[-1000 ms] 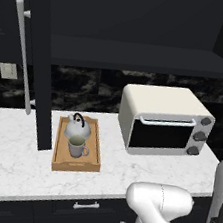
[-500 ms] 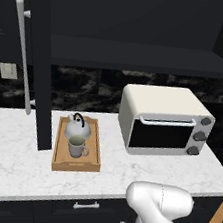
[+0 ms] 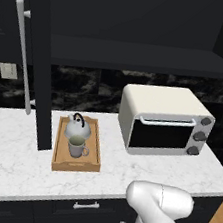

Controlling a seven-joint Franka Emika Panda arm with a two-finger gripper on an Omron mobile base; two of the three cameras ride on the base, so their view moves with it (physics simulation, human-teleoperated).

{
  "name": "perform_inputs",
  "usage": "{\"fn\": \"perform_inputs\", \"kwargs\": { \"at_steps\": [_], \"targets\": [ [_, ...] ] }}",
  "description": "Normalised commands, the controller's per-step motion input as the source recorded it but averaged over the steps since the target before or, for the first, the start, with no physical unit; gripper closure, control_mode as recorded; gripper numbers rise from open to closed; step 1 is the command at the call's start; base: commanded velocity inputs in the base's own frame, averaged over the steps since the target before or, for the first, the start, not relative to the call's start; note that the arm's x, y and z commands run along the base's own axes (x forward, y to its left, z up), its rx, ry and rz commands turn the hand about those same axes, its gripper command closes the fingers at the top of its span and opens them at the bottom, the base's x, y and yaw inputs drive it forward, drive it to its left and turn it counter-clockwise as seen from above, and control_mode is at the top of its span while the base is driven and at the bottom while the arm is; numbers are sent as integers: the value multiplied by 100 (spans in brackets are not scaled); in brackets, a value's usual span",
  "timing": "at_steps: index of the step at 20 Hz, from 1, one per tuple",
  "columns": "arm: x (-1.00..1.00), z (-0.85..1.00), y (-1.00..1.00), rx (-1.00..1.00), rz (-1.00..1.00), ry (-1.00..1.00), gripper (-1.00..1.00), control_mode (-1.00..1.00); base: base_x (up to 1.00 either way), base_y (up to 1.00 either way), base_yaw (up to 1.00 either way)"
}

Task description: Pick the kettle from the counter and place it on the tray. Then pick the mug from the cabinet and place it on the tray. Then close the cabinet doors.

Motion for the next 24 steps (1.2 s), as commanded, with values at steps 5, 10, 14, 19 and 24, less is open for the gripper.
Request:
{"fn": "perform_inputs", "kwargs": {
  "at_steps": [5,10,14,19,24],
  "targets": [
    [-34,0,-62,0,-39,0,-100,-100,0,0,0],
    [-24,0,-57,0,-42,0,-100,-100,0,0,0],
    [-20,3,-58,0,-41,0,-100,-100,0,0,0],
    [-21,8,-55,0,-33,1,-100,-100,0,0,0],
    [-17,0,-38,-17,-8,7,-100,-100,0,0,0]
  ]
}}
